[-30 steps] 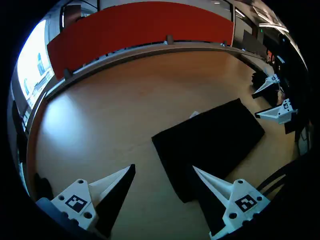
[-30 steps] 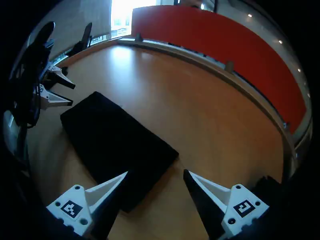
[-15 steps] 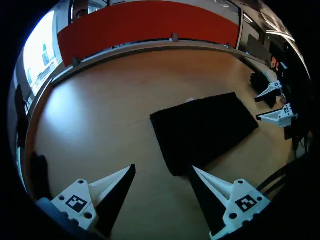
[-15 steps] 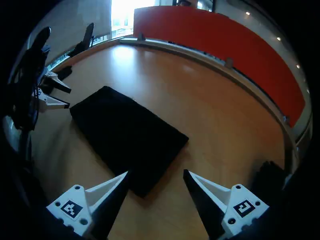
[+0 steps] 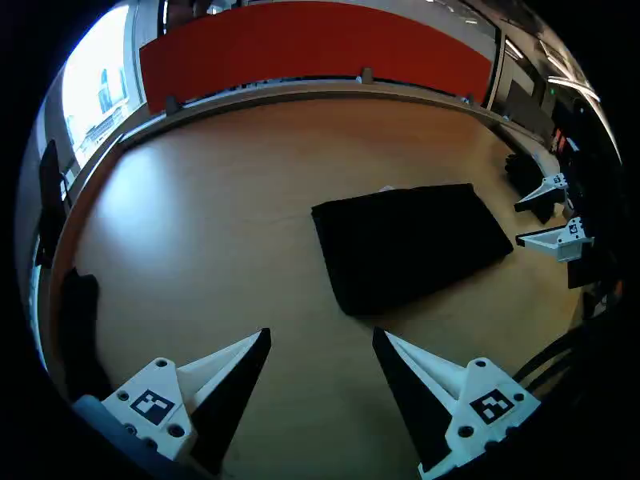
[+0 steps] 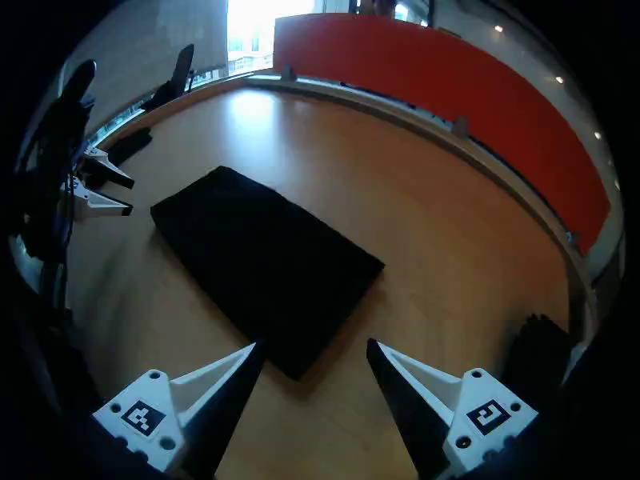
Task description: Fold towel
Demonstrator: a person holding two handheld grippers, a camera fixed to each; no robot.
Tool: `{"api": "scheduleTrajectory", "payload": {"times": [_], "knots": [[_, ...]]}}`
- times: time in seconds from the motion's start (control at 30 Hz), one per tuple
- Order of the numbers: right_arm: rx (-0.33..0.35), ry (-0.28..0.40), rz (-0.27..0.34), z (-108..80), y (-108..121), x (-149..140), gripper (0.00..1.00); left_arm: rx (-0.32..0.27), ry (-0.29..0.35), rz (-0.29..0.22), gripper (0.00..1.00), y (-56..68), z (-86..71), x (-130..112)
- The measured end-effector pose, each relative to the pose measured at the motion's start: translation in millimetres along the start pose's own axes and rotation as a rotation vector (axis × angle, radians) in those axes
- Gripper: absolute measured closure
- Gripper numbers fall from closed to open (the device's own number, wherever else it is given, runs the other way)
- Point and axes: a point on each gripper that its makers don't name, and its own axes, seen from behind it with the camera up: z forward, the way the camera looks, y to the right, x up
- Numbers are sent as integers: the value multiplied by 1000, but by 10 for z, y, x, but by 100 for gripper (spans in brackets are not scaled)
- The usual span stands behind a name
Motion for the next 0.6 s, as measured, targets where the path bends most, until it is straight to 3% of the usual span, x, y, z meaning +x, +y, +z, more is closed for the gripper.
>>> {"api": "scheduleTrajectory", "payload": {"times": [0.6], "knots": [[87, -37, -104, 97, -139, -75, 4, 49, -3, -66, 6, -86, -244, -208]]}}
